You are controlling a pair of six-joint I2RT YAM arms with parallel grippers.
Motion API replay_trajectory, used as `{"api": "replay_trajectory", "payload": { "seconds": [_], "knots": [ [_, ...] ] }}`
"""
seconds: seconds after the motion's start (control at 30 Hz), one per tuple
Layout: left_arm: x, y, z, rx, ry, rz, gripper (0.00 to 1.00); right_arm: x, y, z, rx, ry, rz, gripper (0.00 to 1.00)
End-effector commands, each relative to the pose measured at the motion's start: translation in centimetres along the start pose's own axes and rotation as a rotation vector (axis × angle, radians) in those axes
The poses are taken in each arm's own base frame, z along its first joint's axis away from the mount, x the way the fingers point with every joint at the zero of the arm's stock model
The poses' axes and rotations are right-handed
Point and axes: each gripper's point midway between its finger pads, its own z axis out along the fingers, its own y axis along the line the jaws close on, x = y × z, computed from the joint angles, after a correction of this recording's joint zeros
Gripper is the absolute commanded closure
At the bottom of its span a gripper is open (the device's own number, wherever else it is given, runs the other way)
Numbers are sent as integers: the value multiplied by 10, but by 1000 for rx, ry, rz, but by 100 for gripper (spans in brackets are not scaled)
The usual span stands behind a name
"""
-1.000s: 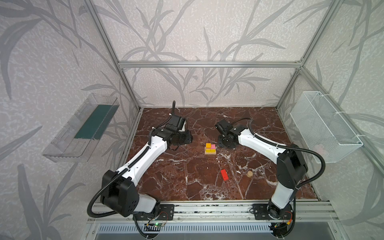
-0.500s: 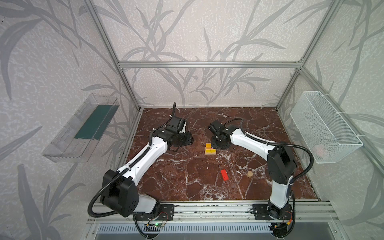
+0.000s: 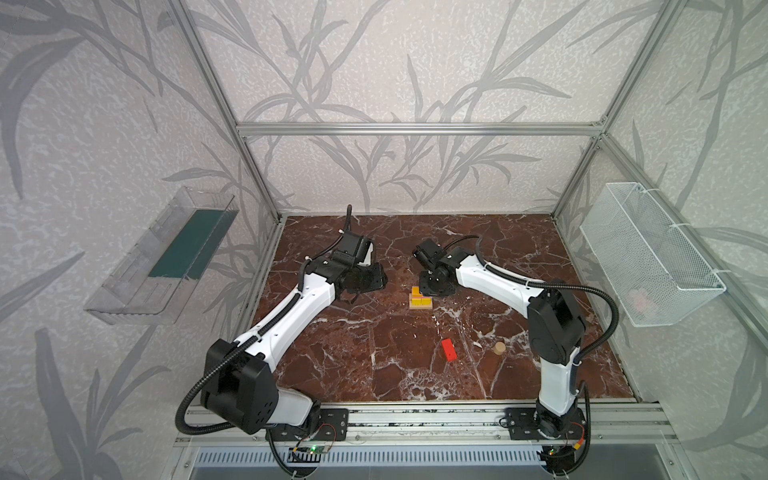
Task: Build the wood block tower
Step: 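Lower the orange B cube onto the pink bar beside the yellow cube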
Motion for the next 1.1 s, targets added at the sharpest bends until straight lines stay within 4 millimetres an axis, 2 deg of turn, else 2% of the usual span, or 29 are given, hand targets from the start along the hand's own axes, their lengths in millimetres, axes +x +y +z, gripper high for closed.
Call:
{"api": "replay_trajectory", "payload": {
  "seconds": [0.0,1.07],
  "knots": [
    [3,4,3,-2,16,-4,55,-3,7,-1,-9,0,-7,72],
    [5,4,5,-3,30,8,56,-6,13,4,-19,2,-13,67]
  ]
}}
